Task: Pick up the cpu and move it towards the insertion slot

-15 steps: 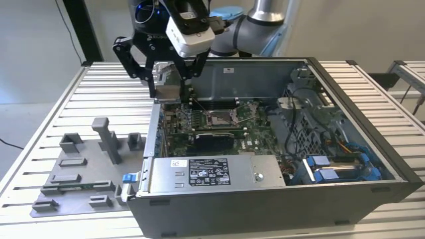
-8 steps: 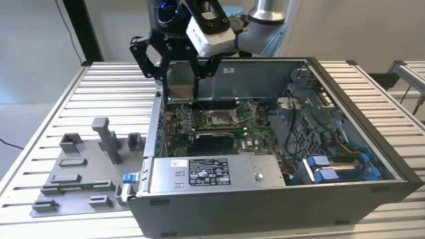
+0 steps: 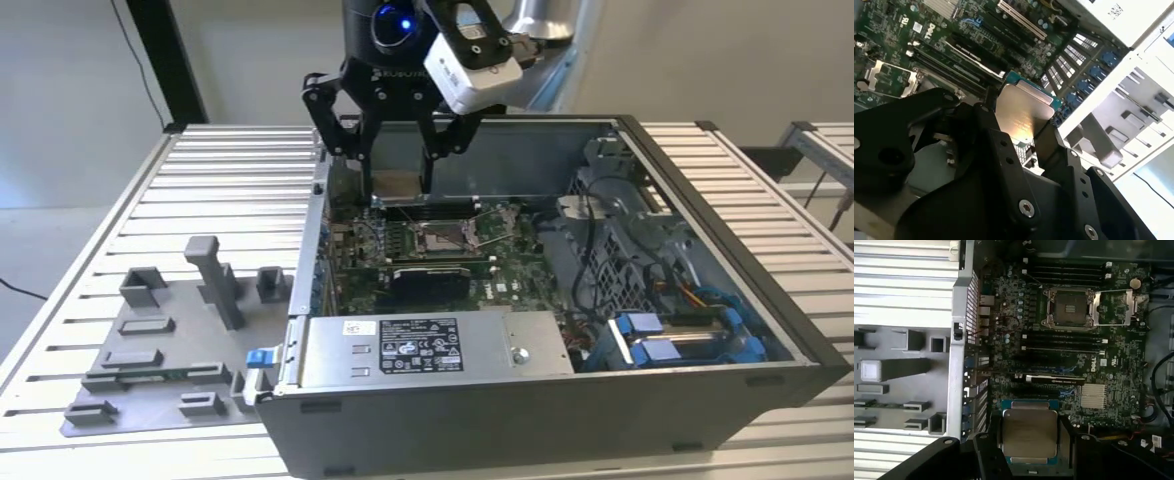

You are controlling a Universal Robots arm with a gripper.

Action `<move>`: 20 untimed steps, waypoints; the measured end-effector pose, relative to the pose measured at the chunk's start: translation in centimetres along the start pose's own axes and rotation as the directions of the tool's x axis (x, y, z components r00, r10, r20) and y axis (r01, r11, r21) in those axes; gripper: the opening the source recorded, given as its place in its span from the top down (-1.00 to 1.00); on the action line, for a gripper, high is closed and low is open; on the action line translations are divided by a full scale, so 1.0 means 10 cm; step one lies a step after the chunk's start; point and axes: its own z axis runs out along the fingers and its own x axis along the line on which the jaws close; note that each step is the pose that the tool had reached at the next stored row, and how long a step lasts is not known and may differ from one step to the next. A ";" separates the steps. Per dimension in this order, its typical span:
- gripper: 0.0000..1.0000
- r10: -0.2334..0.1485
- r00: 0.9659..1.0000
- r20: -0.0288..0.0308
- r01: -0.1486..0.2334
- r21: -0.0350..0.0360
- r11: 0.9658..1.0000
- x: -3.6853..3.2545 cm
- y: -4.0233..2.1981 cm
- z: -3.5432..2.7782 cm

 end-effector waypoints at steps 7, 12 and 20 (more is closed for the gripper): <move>1.00 0.000 1.000 0.000 0.000 0.000 1.000 -0.318 -0.012 -0.003; 1.00 0.003 1.000 0.000 -0.003 0.000 1.000 -0.497 -0.013 -0.002; 1.00 0.014 1.000 0.001 -0.014 0.000 1.000 -0.558 0.000 0.005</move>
